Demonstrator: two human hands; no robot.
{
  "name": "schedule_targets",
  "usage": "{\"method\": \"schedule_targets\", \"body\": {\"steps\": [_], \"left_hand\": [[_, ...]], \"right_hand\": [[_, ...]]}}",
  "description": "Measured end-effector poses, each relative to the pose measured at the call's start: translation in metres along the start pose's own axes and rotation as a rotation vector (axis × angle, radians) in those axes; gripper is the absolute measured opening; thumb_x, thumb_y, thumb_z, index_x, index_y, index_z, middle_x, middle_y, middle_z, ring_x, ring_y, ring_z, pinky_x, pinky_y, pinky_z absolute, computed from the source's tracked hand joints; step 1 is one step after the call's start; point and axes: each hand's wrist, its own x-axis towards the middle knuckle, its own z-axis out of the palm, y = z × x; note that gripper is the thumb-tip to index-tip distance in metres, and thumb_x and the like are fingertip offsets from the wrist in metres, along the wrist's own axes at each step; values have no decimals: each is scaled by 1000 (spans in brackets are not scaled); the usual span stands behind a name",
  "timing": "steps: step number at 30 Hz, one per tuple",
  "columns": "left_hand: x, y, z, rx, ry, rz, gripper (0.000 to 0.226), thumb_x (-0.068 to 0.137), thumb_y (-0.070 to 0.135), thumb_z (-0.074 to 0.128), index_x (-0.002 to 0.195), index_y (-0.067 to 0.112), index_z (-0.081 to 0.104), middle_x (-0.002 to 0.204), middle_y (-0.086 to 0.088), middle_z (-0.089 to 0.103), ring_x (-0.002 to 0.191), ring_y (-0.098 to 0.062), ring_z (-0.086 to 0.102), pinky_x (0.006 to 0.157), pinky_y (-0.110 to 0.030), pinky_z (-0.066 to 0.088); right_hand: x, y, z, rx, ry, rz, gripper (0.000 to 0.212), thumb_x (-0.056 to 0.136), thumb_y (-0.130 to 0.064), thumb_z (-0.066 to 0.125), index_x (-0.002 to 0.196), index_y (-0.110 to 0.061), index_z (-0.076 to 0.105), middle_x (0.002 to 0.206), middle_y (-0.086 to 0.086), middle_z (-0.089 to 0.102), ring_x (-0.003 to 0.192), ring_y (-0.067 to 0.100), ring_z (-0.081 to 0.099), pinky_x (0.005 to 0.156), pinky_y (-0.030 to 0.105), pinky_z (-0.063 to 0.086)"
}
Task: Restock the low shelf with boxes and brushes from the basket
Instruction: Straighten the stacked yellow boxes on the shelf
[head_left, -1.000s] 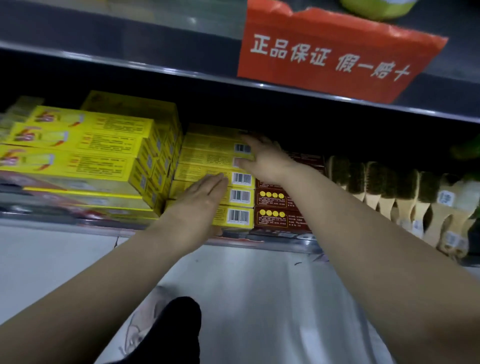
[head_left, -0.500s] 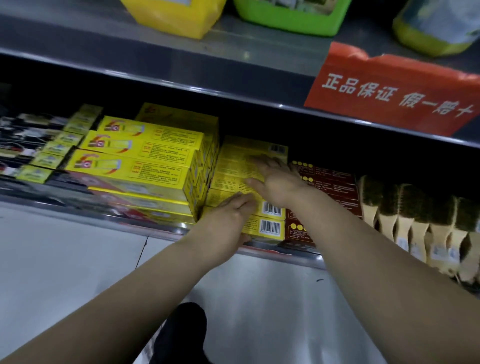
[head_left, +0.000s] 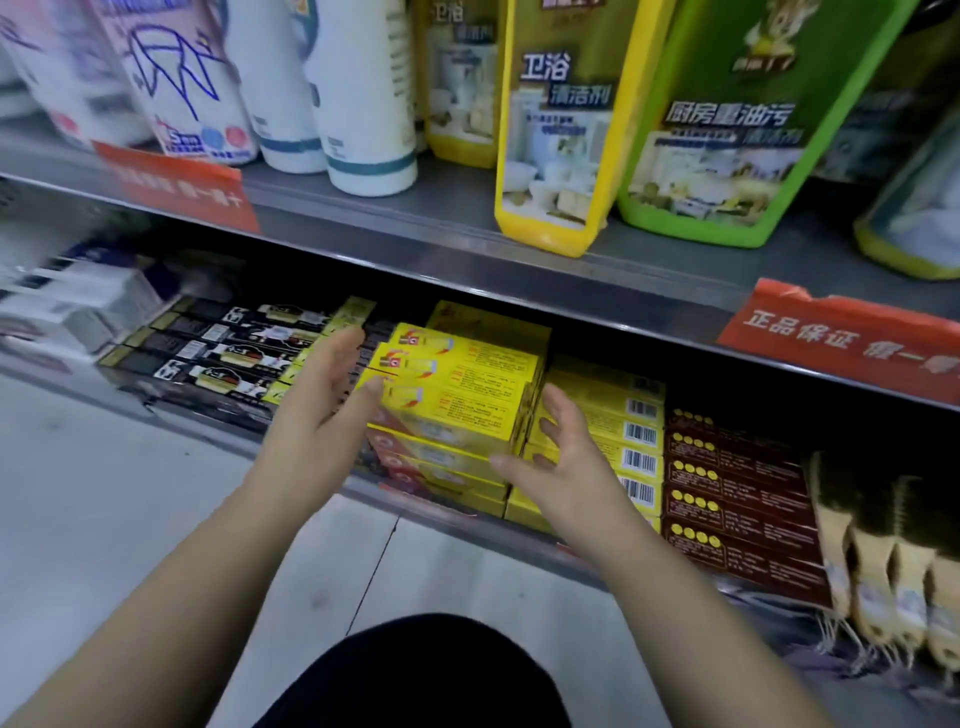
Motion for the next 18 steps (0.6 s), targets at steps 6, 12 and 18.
{"method": "schedule_targets", "body": {"steps": [6,12,18], "left_hand": [[49,-18,6,-169,-100,-403,44,98,24,44,142,23,41,145,3,44,132,-17,40,111,-34,28],[58,-16,6,-127,-242,-390,46,97,11,45,140,25,42,142,5,42,129,-11,38,102,-26,31],[59,-18,6,32,-301,-314,54,98,9,43,147,28,31,152,8,30,135,-11,33,104,-23,27]], "right_hand": [[8,-5,10,-67,32,76,103,80,-26,73,150,-33,-3,154,-9,22,133,11,33,101,24,29],[8,-3,19,-97,37,90,93,88,-30,64,149,-36,-7,153,-12,22,135,15,33,94,20,26],[9,1,23,-118,58,83,78,97,-31,48,149,-34,-10,156,-12,12,141,16,25,98,20,20]]}}
